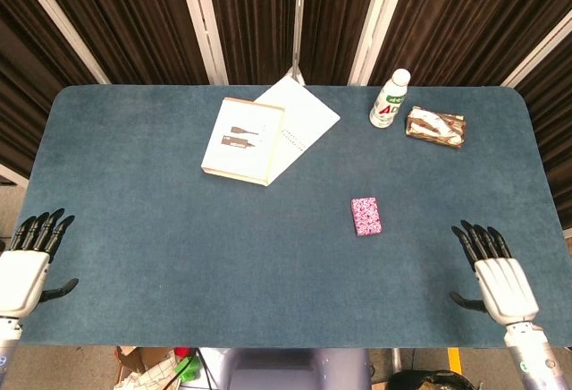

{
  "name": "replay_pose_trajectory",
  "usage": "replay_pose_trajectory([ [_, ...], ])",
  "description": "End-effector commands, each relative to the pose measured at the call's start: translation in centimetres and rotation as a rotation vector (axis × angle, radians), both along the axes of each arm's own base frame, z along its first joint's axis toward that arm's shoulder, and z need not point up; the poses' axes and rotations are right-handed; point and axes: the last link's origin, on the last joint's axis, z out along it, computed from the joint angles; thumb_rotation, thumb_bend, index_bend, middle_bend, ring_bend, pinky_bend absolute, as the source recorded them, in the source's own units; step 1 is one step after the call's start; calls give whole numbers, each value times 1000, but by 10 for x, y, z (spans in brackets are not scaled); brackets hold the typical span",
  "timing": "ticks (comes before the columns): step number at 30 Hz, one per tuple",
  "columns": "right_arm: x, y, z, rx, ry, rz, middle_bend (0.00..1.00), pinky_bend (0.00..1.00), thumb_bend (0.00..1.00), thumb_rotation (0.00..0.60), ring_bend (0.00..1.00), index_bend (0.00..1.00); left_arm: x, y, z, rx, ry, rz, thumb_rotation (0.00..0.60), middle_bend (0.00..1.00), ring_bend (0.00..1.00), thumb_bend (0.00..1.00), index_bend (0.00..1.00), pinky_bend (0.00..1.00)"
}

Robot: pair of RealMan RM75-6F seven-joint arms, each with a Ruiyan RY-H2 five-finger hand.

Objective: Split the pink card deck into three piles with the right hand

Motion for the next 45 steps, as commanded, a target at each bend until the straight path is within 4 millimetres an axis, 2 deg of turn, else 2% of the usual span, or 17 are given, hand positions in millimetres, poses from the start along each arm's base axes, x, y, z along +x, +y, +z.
replay_pose_trajectory([
  [1,19,-23,0,35,19,16,0,0,76,600,0,0,0,0,1,5,-4,-1,600,0,0,34,0,0],
  [5,41,-46,-7,114,49,-2,0,0,76,600,0,0,0,0,1,-5,-13,7,600,0,0,34,0,0],
  [10,70,-84,-31,229,131,-11,0,0,76,600,0,0,-1,0,1,-27,-20,17,600,0,0,33,0,0],
  [18,90,-114,-63,271,136,-55,0,0,76,600,0,0,-2,0,2,-44,-32,26,600,0,0,34,0,0],
  [24,99,-135,-83,293,134,-111,0,0,76,600,0,12,-3,1,2,-54,-45,40,600,0,0,34,0,0],
  [28,104,-146,-92,290,125,-138,0,0,76,600,0,96,-3,1,2,-59,-47,42,600,0,0,34,0,0],
  [32,109,-159,-101,272,105,-165,0,0,76,600,0,124,-2,0,1,-66,-53,48,600,0,0,34,0,0],
  [37,111,-168,-106,266,106,-205,0,0,75,600,0,127,-1,1,0,-70,-51,46,600,0,0,34,0,0],
  [41,111,-172,-110,268,130,-239,5,0,75,600,0,212,-2,2,1,-68,-59,54,600,0,0,34,0,0],
  [45,113,-174,-113,270,131,-259,17,0,76,600,0,245,-2,2,0,-73,-61,57,600,0,0,33,0,0],
])
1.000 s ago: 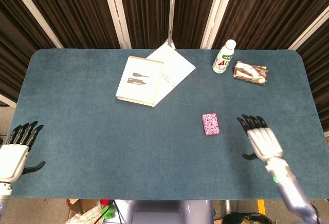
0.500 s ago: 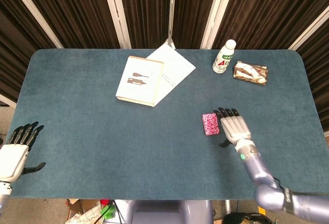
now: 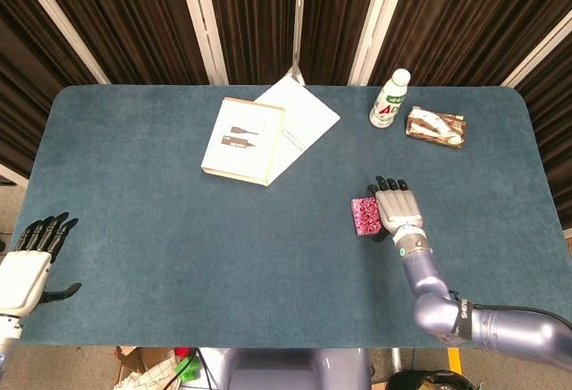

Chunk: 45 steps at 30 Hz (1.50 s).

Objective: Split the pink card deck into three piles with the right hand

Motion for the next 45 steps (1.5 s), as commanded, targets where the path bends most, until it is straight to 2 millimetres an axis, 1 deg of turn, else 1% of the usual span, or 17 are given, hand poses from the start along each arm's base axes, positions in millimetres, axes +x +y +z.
replay_pose_trajectory([
  [1,3,-3,-4,0,7,-11,16,0,76,600,0,245,0,0,0,-2,0,0,600,0,0,33,0,0],
  [3,3,-3,-6,0,7,-16,16,0,76,600,0,238,0,0,0,-3,-1,-1,600,0,0,34,0,0],
  [9,7,-3,-12,-5,-10,-31,16,0,75,600,0,164,0,0,0,-5,-3,1,600,0,0,34,0,0],
  [13,8,-4,-14,-12,-25,-41,16,0,76,600,0,147,0,1,0,-5,-3,1,600,0,0,34,0,0],
  [18,8,-7,-19,-26,-55,-64,16,0,75,600,0,149,1,0,0,-8,-4,-2,600,0,0,34,0,0],
  [25,4,-10,-25,-33,-54,-85,16,0,76,600,0,199,0,1,0,-8,-6,0,600,0,0,34,0,0],
  [34,-8,-12,-31,-41,-57,-125,16,0,76,600,0,199,0,1,1,-5,-9,-1,600,0,0,34,0,0],
  [45,-10,-13,-38,-37,-79,-139,16,0,76,600,0,199,-1,2,1,-6,-7,5,600,0,0,33,0,0],
])
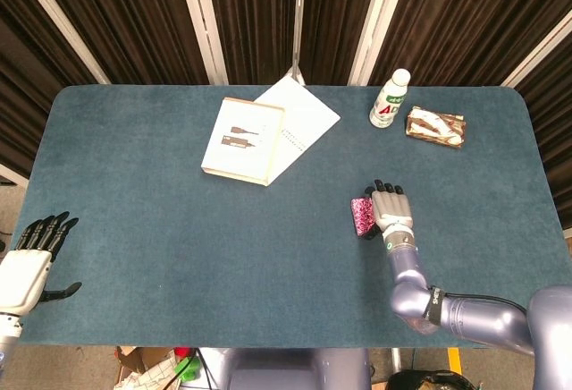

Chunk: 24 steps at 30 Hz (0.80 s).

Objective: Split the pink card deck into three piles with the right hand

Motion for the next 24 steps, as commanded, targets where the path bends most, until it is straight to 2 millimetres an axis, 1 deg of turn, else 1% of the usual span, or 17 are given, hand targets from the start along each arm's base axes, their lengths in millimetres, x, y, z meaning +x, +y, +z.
replay_pose_trajectory([
  [1,-1,0,-1,1,-3,-2,16,0,76,600,0,199,0,0,0,1,0,1,600,0,0,33,0,0],
  [10,-6,-4,-1,-2,4,-11,16,0,76,600,0,215,-1,2,1,8,4,-3,600,0,0,34,0,0],
  [13,-9,-3,-2,9,11,-19,16,0,95,600,0,224,-1,2,2,11,3,-2,600,0,0,34,0,0],
  [19,-9,-4,-4,12,2,-21,16,0,100,600,0,227,-1,3,2,11,3,-2,600,0,0,34,0,0],
  [24,-8,-4,-7,14,-3,-18,16,0,106,600,0,255,-1,3,2,13,3,0,600,0,0,34,0,0],
])
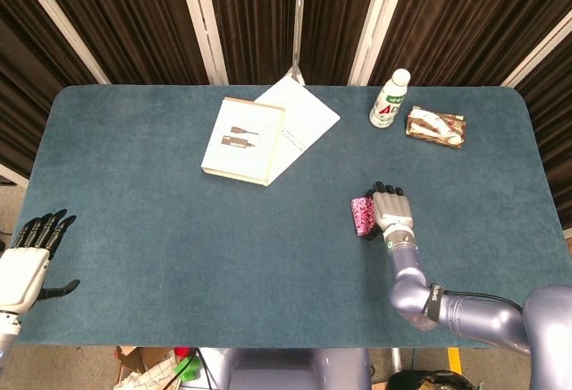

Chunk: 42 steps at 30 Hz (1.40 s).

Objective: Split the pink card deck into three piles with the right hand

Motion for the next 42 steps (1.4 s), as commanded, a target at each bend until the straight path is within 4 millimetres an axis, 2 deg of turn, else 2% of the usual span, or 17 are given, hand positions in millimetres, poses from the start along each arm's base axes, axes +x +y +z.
replay_pose_trajectory([
  [1,0,0,-1,0,-1,0,16,0,109,600,0,262,0,0,0,1,-1,1,600,0,0,34,0,0],
  [5,-1,0,-2,3,1,-2,18,0,124,600,0,292,0,0,0,1,-3,3,600,0,0,34,0,0],
  [13,-1,-1,-1,-10,-15,-2,99,0,300,600,0,464,0,0,0,-1,-5,4,600,0,0,34,0,0],
  [19,1,0,1,-21,-31,12,120,0,347,600,0,511,0,0,1,-1,-7,5,600,0,0,34,0,0],
  [30,-1,2,15,-39,-32,14,123,0,348,600,0,514,0,0,1,1,-7,5,600,0,0,34,0,0],
  [42,-35,-1,33,-64,28,-44,123,0,348,600,0,514,0,0,0,2,0,4,600,0,0,34,0,0],
])
